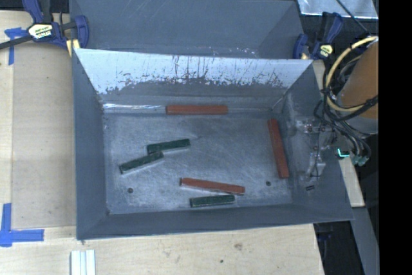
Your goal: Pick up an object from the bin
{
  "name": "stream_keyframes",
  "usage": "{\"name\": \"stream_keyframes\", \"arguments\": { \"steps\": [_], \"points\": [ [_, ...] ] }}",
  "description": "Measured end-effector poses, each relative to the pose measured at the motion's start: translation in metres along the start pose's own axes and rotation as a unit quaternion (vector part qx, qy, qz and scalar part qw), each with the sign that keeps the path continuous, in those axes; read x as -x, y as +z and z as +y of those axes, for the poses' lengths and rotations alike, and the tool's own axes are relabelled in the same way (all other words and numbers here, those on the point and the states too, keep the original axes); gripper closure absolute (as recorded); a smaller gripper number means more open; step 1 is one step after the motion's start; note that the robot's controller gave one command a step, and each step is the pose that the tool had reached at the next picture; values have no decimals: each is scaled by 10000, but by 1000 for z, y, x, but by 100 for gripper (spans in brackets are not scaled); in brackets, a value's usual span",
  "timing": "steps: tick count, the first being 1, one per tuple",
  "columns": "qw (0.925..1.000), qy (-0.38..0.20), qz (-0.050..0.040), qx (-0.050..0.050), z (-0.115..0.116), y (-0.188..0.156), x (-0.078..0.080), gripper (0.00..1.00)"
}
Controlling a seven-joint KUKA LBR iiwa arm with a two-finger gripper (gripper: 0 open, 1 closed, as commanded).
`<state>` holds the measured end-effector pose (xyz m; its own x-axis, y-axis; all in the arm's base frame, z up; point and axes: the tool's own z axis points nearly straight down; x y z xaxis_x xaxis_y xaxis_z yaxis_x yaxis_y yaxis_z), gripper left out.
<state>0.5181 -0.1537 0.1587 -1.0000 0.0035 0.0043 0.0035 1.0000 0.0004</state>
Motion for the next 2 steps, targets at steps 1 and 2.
{"name": "stream_keyframes", "arguments": {
  "steps": [1, 2],
  "points": [
    [10000, -15, -39, -9, 1, -4, 2, 0],
    [9994, 335, -61, -10, 19, 52, -18, 0]
  ]
}}
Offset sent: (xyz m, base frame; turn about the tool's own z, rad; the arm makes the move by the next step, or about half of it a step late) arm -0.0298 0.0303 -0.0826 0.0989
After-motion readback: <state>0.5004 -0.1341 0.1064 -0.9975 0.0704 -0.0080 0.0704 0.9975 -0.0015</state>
